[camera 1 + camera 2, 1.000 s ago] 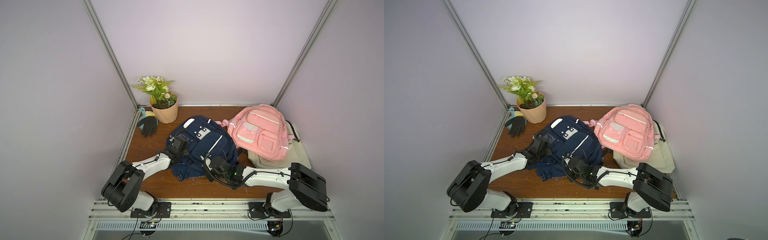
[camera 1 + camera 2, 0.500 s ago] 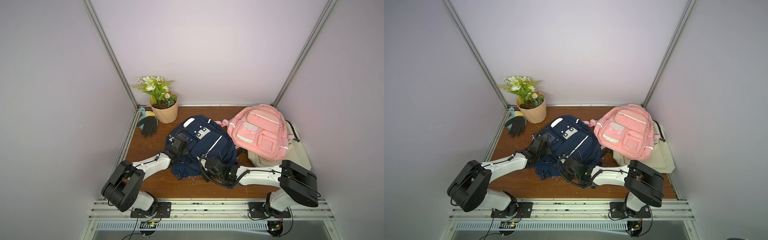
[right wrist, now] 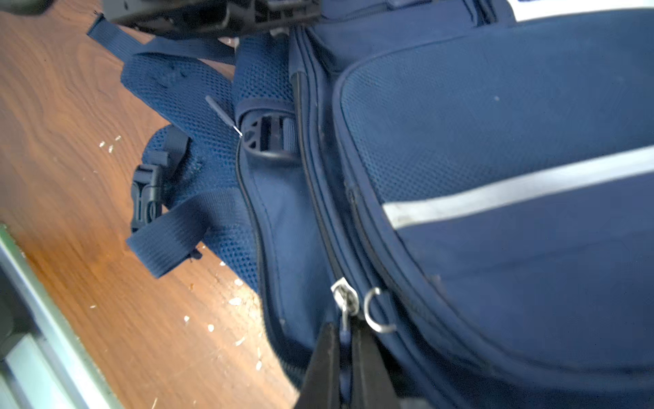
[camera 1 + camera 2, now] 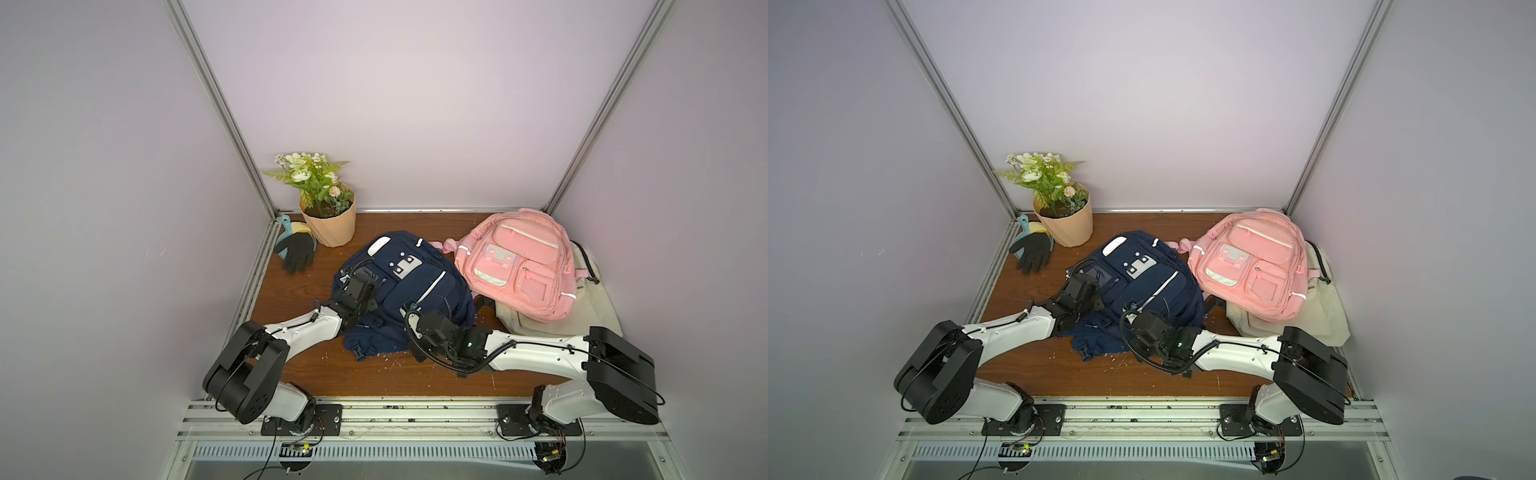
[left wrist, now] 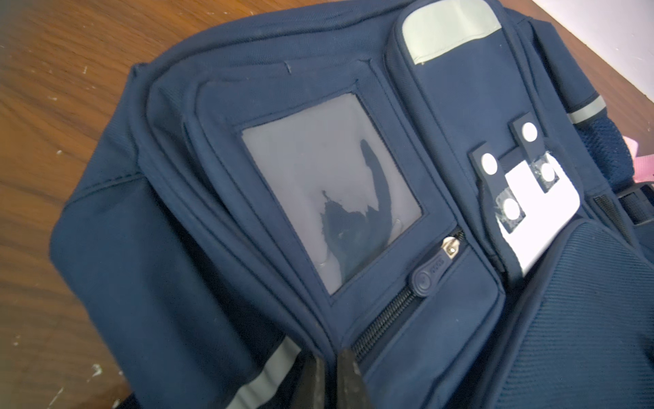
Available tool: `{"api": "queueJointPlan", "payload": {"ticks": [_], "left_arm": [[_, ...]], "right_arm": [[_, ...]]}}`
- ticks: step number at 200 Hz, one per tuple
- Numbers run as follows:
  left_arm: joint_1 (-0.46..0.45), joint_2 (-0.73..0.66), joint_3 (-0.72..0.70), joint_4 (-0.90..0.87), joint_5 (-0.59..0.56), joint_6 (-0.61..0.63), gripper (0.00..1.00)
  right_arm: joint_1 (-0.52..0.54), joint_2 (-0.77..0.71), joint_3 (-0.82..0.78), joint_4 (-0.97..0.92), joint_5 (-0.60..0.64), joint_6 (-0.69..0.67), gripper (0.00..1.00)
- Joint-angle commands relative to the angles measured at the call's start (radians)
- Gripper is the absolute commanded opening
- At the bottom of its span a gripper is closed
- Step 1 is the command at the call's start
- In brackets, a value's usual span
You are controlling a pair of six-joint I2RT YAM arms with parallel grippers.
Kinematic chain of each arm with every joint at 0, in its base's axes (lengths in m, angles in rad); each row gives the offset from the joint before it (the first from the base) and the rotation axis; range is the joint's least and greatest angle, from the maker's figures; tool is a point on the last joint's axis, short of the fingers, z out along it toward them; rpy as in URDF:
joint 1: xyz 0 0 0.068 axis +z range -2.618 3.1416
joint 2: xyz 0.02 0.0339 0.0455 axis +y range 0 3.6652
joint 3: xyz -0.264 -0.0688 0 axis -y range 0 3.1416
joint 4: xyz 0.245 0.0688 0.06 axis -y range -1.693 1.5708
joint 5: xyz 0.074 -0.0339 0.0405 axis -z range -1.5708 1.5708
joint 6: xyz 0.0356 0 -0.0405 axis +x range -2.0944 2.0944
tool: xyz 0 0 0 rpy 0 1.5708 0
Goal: Zip up the backpack
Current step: Zip the zipper on the backpack.
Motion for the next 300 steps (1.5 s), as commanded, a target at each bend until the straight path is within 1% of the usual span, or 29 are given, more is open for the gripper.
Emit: {"api": "queueJointPlan", "payload": {"ticks": [1, 31, 65, 80, 98, 117, 138, 146, 160, 165, 176, 191, 216, 247, 269, 284, 300], "left_arm": [[0.031, 0.004, -0.002, 0.002, -0.056, 0.056, 0.0], [0.033, -0.001, 0.006, -0.005, -0.085, 0.072, 0.01], [0.036, 0.019, 0.03, -0.009, -0.087, 0.08, 0.0], [0.037, 0.03, 0.049, -0.012, -0.078, 0.08, 0.0], [0.036, 0.036, 0.067, -0.012, -0.056, 0.076, 0.01], [0.034, 0.031, 0.085, -0.03, -0.026, 0.062, 0.01], [0.0, -0.012, 0.09, -0.062, -0.009, 0.047, 0.01], [-0.022, -0.043, 0.086, -0.084, -0.016, 0.037, 0.06], [-0.051, -0.116, 0.057, -0.123, -0.017, -0.001, 0.29], [-0.055, -0.148, 0.037, -0.128, -0.007, -0.014, 0.34], [-0.058, -0.219, -0.021, -0.127, 0.025, -0.056, 0.42], [-0.061, -0.301, -0.102, -0.114, 0.064, -0.097, 0.48], [-0.067, -0.365, -0.192, -0.051, 0.162, -0.118, 0.49], [-0.079, -0.351, -0.247, 0.095, 0.264, -0.135, 0.48], [-0.094, -0.324, -0.258, 0.175, 0.292, -0.143, 0.48], [-0.097, -0.291, -0.248, 0.179, 0.308, -0.141, 0.49], [-0.099, -0.287, -0.257, 0.196, 0.315, -0.141, 0.49]], "right_arm": [[-0.014, -0.063, -0.003, -0.123, 0.054, 0.086, 0.0], [-0.048, -0.088, -0.029, -0.149, 0.073, 0.134, 0.0], [-0.103, -0.138, -0.062, -0.154, 0.089, 0.192, 0.0], [-0.115, -0.156, -0.078, -0.117, 0.063, 0.185, 0.0], [-0.096, -0.145, -0.07, -0.069, 0.03, 0.145, 0.0], [-0.032, -0.093, -0.022, -0.041, 0.04, 0.1, 0.0], [0.012, -0.029, 0.041, -0.01, 0.034, 0.087, 0.0], [0.02, -0.019, 0.05, 0.01, 0.037, 0.094, 0.0], [0.023, -0.008, 0.053, 0.053, 0.035, 0.104, 0.0], [0.024, -0.004, 0.054, 0.066, 0.035, 0.106, 0.0], [0.027, 0.005, 0.061, 0.079, 0.039, 0.105, 0.0], [0.031, 0.024, 0.072, 0.098, 0.03, 0.1, 0.0], [0.048, 0.072, 0.096, 0.128, -0.004, 0.087, 0.0], [0.091, 0.12, 0.128, 0.158, -0.019, 0.075, 0.0], [0.114, 0.156, 0.154, 0.162, -0.023, 0.07, 0.0], [0.127, 0.175, 0.167, 0.169, -0.03, 0.067, 0.0], [0.138, 0.194, 0.18, 0.169, -0.037, 0.063, 0.0]]}}
